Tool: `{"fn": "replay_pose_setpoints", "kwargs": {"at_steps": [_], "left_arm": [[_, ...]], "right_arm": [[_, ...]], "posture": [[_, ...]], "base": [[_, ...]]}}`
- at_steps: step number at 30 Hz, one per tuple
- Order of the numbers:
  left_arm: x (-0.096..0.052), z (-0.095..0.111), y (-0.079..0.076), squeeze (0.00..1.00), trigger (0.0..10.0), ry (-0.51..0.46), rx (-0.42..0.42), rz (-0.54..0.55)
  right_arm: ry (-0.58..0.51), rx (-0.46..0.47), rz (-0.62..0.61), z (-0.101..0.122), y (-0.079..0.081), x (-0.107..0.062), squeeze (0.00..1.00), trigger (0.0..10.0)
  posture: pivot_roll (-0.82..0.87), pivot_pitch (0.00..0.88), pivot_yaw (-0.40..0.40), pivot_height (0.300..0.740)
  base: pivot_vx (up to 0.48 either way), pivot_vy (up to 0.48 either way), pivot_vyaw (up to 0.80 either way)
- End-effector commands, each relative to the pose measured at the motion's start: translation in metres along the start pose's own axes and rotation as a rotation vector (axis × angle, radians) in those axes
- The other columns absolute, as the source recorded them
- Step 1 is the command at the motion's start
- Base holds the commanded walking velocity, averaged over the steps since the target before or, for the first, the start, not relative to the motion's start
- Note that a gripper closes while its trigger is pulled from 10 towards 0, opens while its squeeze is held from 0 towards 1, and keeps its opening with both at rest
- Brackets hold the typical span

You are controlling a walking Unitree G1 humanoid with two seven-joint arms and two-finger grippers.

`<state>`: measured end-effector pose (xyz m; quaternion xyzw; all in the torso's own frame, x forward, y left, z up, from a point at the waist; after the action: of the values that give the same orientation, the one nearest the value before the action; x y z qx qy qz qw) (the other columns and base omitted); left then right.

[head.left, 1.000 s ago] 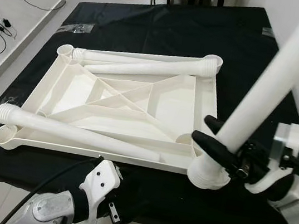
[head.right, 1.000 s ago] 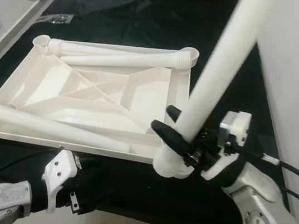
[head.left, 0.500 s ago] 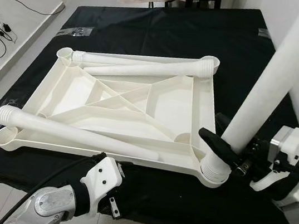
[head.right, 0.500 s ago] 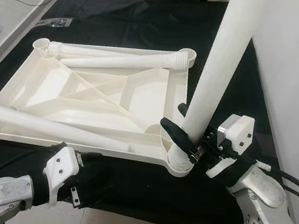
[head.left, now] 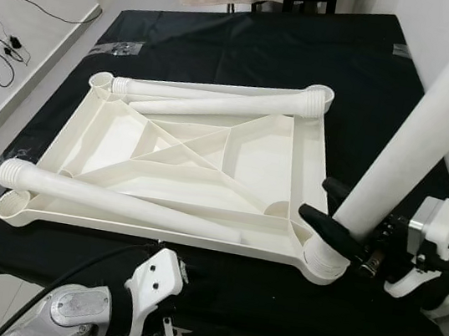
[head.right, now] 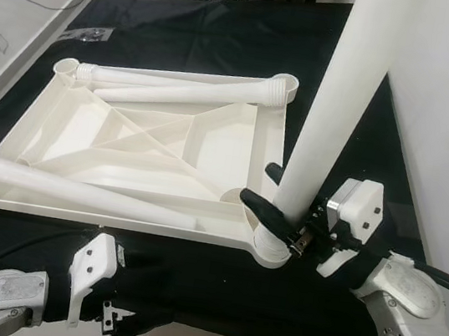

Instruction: Building children table

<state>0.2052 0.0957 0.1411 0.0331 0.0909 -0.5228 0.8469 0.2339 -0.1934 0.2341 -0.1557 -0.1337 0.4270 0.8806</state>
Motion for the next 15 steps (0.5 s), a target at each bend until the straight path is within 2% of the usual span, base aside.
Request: {"fn": "replay_pose_setpoints", "kwargs": {"at_steps": [1,6,15], "left_arm": [[-0.002,-0.0036,0.0003,0.0,10.0,0.016,-0.023,-0.002],[-0.0019,-0.0013,0.003,0.0,10.0,-0.007,-0.045,0.02],[-0.0026,0.0021,0.0055,0.0,10.0,-0.015,-0.055,0.035]], "right_arm": [[0.068,0.113,0.12,-0.0224,0.0199,0.0047,0.0,10.0],[0.072,0.139,0.194,-0.0251,0.0175,0.0081,0.0,10.0],[0.072,0.152,0.216,-0.028,0.0165,0.0115,0.0,10.0]], "posture": [[-0.11,0.26,0.159,0.74],[-0.11,0.274,0.154,0.74],[-0.1,0.278,0.156,0.74]], "base": [[0.0,0.0,0.0],[0.0,0.0,0.0],[0.0,0.0,0.0]]}}
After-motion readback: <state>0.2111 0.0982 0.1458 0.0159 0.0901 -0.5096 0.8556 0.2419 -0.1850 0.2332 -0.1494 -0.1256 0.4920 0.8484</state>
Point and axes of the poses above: a point about 5 cm out from each wrist's last joint towards the gripper, its own x axis pointing out of the wrist towards the gripper, its own z axis along the axis of the wrist's last joint, y = z × x, the point moved 1 cm from there along x, pointing out of the wrist towards the gripper, and after that the axes turned 7 degrees about -x, right-handed, at the moved point
